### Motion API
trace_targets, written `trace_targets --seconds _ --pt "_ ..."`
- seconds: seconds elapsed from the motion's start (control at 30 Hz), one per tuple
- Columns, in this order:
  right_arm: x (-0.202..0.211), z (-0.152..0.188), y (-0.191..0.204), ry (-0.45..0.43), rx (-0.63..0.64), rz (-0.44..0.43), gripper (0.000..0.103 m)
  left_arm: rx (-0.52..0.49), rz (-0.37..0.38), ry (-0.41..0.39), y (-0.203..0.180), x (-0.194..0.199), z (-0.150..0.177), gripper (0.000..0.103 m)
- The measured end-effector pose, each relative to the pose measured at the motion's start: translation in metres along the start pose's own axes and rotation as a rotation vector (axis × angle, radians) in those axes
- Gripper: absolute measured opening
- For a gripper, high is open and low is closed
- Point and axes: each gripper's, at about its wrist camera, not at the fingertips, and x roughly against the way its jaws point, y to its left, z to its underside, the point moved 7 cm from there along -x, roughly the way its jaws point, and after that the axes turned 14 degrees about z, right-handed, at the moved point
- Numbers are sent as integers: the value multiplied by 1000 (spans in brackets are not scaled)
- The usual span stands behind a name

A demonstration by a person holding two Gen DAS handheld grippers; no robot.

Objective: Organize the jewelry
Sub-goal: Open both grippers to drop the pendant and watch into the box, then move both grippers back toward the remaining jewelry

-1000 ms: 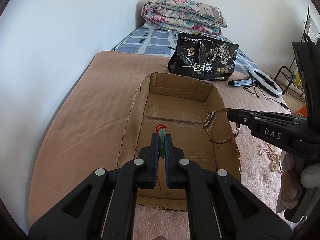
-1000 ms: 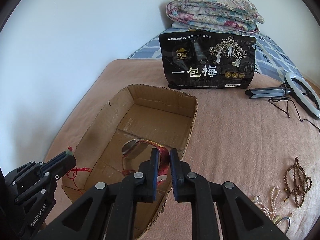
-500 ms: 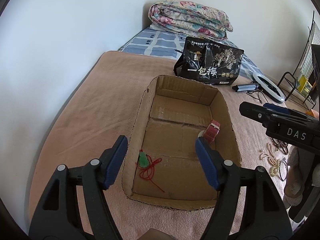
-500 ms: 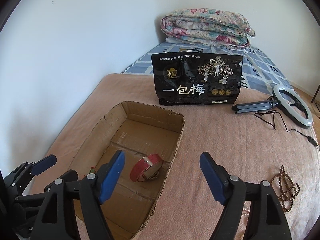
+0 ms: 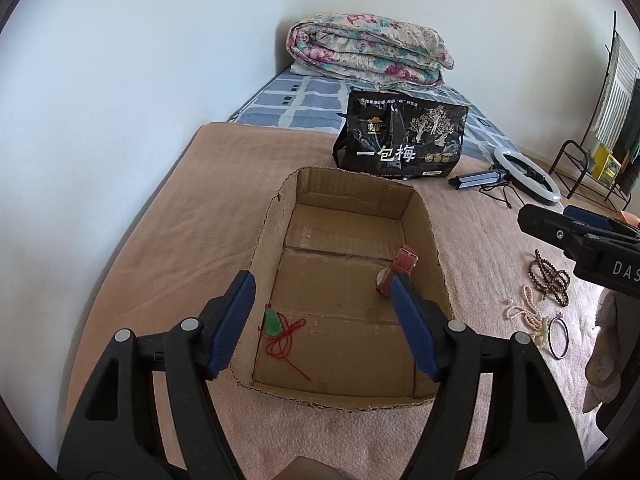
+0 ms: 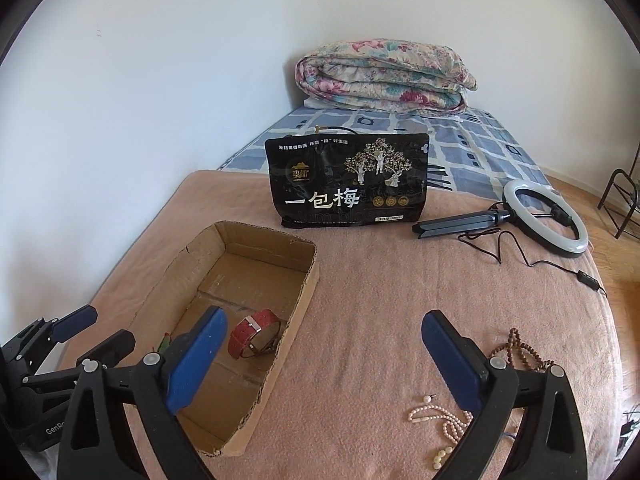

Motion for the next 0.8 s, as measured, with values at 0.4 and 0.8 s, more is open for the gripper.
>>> trace_targets --seconds 0.4,0.8 --pt "35 22 -101 -33 -59 106 99 -107 79 -18 -65 8 -6 72" --pt "39 61 -196 -13 -106 228 99 -111 179 10 -129 -12 -4 72"
